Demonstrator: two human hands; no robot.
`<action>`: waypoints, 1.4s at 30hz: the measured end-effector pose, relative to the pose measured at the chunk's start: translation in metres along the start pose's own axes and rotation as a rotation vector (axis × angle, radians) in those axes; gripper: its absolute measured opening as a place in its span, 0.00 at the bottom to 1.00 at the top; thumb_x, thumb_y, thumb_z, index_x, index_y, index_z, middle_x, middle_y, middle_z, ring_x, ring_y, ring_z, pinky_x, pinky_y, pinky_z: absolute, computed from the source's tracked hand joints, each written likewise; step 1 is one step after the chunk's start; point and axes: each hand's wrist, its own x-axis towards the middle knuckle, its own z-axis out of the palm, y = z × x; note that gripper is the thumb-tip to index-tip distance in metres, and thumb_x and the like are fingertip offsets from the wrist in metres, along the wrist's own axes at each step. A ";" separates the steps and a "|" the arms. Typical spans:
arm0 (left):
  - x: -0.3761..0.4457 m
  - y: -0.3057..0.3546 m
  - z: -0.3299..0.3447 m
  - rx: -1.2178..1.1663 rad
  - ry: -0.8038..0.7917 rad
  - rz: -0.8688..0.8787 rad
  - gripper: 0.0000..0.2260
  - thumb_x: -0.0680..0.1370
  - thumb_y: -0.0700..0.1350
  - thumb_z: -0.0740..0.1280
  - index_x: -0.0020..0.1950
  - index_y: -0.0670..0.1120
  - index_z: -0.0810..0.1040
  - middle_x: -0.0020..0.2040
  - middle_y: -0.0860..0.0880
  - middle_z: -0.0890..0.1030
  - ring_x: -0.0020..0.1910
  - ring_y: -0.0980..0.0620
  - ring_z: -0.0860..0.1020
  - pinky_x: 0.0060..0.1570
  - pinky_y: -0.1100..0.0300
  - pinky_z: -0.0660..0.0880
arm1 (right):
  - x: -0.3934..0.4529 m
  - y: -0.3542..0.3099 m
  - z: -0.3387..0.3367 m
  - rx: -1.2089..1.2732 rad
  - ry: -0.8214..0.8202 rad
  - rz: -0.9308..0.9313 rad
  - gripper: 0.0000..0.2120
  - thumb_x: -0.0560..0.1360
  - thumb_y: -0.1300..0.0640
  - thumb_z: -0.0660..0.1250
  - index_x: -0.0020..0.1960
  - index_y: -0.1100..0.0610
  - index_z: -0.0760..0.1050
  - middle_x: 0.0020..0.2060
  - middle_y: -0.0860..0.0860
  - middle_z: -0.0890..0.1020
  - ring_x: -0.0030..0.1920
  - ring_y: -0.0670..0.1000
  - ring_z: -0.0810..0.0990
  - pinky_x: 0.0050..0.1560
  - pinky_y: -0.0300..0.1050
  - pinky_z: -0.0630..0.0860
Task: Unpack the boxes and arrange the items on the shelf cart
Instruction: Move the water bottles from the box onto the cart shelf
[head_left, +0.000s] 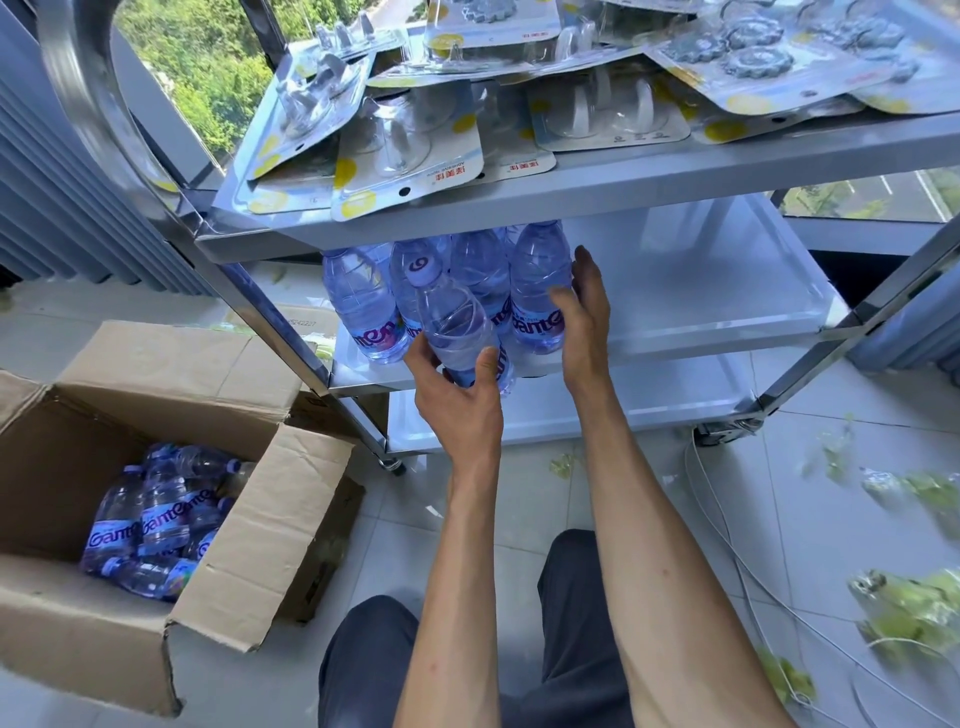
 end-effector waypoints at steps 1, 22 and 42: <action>0.001 -0.001 0.000 0.000 0.002 -0.004 0.28 0.73 0.44 0.76 0.68 0.43 0.68 0.62 0.49 0.79 0.55 0.60 0.79 0.53 0.66 0.77 | 0.002 0.003 -0.001 -0.053 -0.061 -0.013 0.38 0.71 0.56 0.70 0.78 0.55 0.59 0.74 0.50 0.68 0.72 0.49 0.69 0.71 0.54 0.69; 0.010 -0.007 -0.002 -0.020 0.004 -0.037 0.27 0.72 0.44 0.76 0.67 0.43 0.70 0.60 0.54 0.78 0.58 0.56 0.78 0.54 0.45 0.80 | 0.048 0.027 -0.003 -0.297 -0.175 -0.148 0.49 0.59 0.54 0.79 0.76 0.49 0.60 0.65 0.45 0.77 0.62 0.45 0.78 0.58 0.41 0.78; 0.011 -0.005 0.006 -0.025 -0.032 -0.002 0.26 0.71 0.39 0.75 0.67 0.42 0.70 0.61 0.48 0.79 0.56 0.57 0.79 0.56 0.48 0.79 | 0.016 0.028 -0.012 -0.325 -0.020 -0.020 0.53 0.65 0.58 0.80 0.80 0.53 0.51 0.76 0.49 0.64 0.72 0.46 0.67 0.69 0.39 0.67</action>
